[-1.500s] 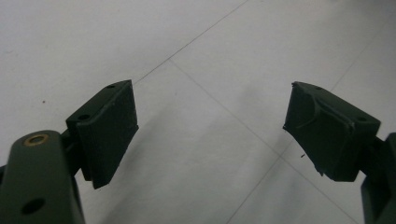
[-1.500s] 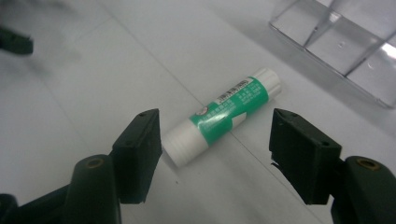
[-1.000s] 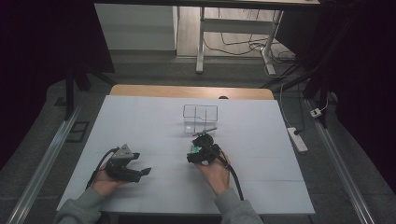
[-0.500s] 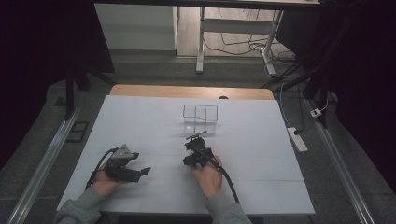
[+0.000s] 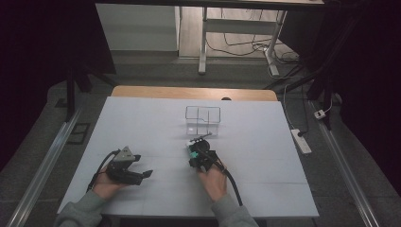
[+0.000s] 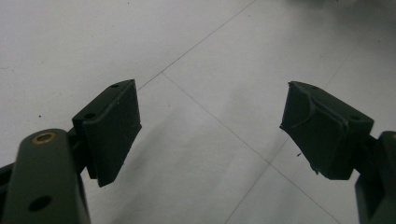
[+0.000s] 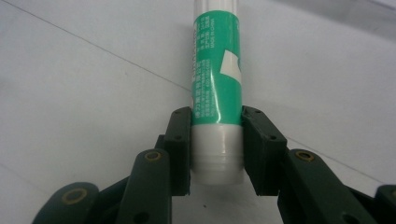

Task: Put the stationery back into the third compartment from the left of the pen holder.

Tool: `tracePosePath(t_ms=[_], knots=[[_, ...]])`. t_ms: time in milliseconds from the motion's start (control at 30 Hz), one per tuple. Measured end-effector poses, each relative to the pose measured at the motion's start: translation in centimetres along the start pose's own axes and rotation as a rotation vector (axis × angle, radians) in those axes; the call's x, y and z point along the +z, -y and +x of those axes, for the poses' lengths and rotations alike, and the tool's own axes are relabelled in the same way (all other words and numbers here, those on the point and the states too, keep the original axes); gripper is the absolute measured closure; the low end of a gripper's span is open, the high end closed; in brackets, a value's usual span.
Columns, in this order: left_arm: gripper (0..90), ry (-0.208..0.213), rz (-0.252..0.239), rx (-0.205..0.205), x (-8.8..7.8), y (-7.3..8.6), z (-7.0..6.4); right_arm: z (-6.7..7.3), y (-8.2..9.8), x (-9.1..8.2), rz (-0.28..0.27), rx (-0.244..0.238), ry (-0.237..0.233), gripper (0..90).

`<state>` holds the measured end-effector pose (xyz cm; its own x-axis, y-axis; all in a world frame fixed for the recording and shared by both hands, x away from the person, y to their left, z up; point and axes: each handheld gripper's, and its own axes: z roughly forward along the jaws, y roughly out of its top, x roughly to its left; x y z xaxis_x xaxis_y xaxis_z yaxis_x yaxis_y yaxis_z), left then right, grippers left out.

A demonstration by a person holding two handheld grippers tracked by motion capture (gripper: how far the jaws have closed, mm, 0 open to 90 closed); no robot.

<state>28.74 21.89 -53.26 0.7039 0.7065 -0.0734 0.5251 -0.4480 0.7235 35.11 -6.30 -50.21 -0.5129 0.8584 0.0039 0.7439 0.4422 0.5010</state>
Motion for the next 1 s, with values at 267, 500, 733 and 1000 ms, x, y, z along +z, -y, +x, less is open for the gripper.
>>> tracePosePath(t_ms=[267, 500, 733, 1000], knots=[[19.5, -0.018, -0.025, 0.038, -0.2, 0.0, -0.4, -2.1, 0.3, -2.1, -0.042, -0.063, -0.082, 64.6], [20.7, -0.045, -0.038, 0.090, -0.3, -0.2, -1.2, -4.3, 0.7, -3.2, -0.064, -0.161, -0.166, 64.6], [21.6, -0.086, -0.043, 0.140, -0.7, -1.0, -2.5, -6.0, 0.5, -3.7, -0.092, -0.278, -0.243, 64.6], [22.1, -0.072, -0.057, 0.204, -0.8, -3.7, -4.9, -6.8, 0.8, -3.7, -0.105, -0.386, -0.312, 64.6]])
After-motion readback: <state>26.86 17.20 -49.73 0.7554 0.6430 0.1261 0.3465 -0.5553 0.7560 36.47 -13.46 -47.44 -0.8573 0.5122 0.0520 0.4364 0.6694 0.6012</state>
